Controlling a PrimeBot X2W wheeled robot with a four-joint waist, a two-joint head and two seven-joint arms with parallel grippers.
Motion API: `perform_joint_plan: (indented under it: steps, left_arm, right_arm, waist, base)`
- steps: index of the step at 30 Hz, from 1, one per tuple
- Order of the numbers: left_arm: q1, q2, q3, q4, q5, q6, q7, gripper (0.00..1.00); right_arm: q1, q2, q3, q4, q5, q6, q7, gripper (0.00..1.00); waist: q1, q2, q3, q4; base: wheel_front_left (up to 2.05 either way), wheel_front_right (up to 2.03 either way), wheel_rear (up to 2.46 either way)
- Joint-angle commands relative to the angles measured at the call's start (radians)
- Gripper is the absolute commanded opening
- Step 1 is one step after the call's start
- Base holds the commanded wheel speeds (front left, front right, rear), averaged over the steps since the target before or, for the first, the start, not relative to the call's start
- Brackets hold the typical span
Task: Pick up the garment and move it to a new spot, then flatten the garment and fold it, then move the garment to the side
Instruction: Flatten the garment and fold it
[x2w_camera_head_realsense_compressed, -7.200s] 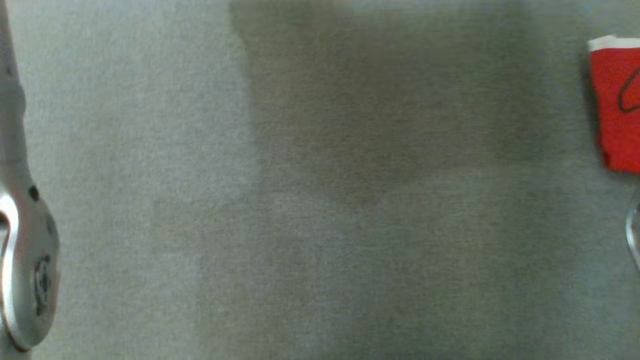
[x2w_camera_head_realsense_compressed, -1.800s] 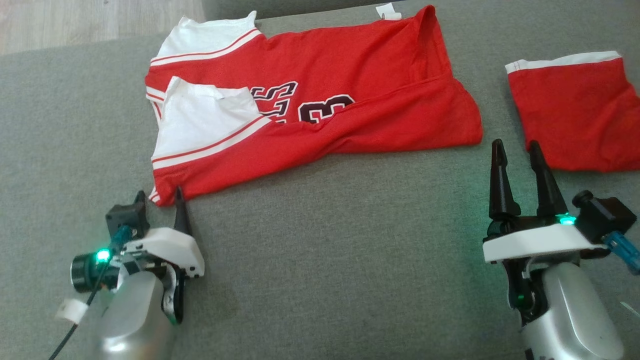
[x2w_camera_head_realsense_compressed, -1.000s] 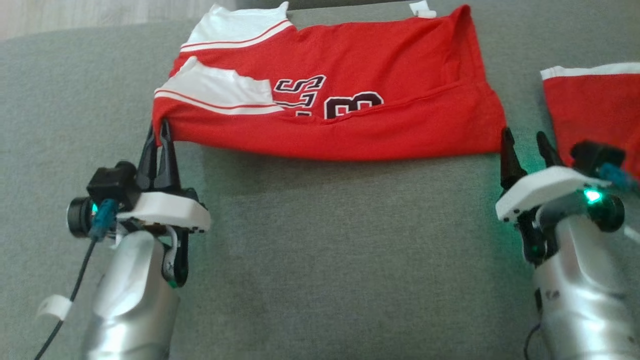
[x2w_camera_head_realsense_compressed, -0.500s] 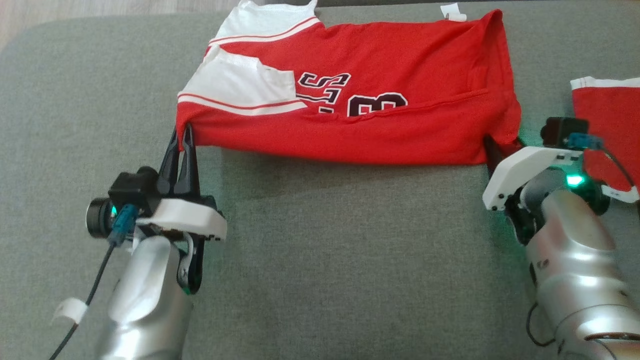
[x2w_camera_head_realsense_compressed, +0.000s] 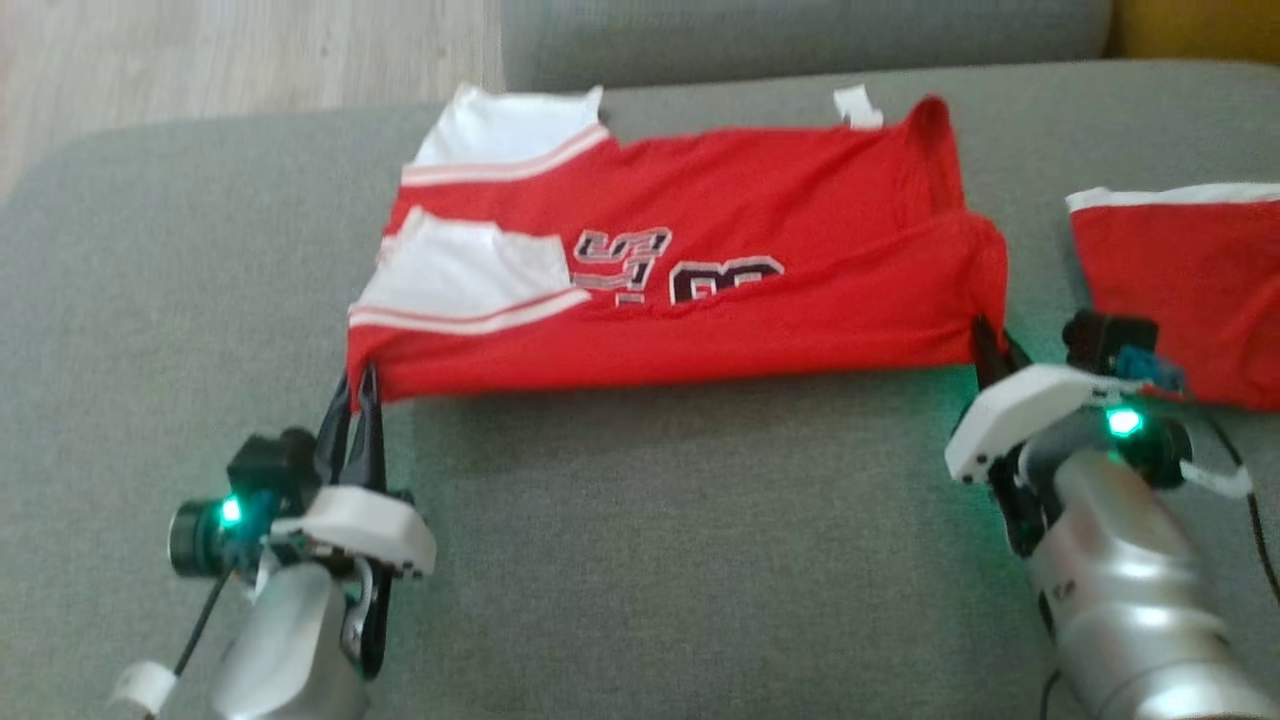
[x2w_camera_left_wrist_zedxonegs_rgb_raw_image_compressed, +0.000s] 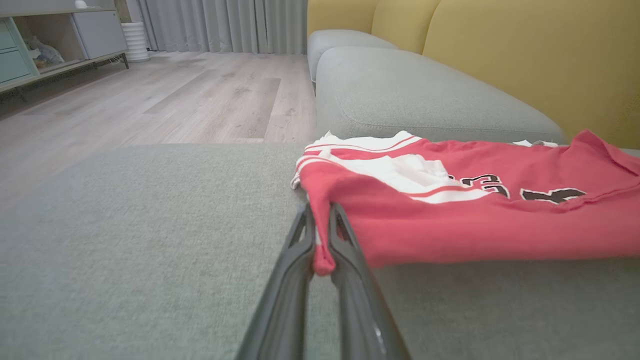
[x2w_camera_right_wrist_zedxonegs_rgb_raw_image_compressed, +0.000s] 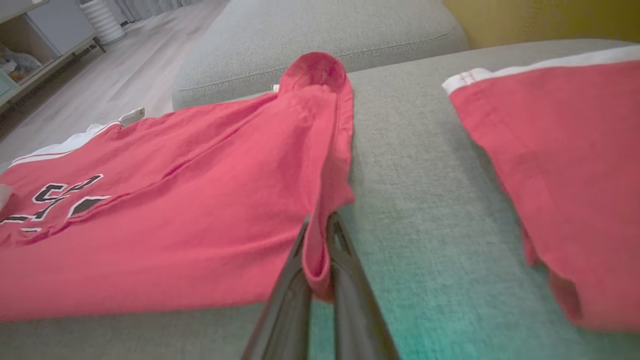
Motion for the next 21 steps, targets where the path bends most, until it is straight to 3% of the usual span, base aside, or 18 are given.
perform_joint_plan:
  steps: [1, 13, 21]
  left_arm:
    - [0.005, 0.036, 0.031, -0.018, 0.001, -0.005, -0.011, 0.00]
    - [0.170, 0.047, 0.003, -0.098, -0.015, -0.013, 0.029, 0.00]
    - [0.287, 0.064, -0.028, -0.257, -0.016, -0.013, 0.110, 0.00]
  right_arm:
    - [0.014, 0.011, 0.018, -0.029, 0.006, -0.001, -0.023, 0.00]
    - [0.208, 0.011, -0.069, -0.138, 0.018, -0.001, 0.025, 0.00]
    - [0.357, 0.011, -0.091, -0.339, 0.029, -0.001, 0.119, 0.00]
  waist:
    - [0.0001, 0.0000, -0.040, -0.010]
    - [0.0001, 0.0000, -0.154, -0.011]
    - [0.0001, 0.0000, -0.170, -0.007]
  base:
    - [0.00, 0.00, 0.00]
    - [0.00, 0.00, 0.00]
    - [0.00, 0.00, 0.00]
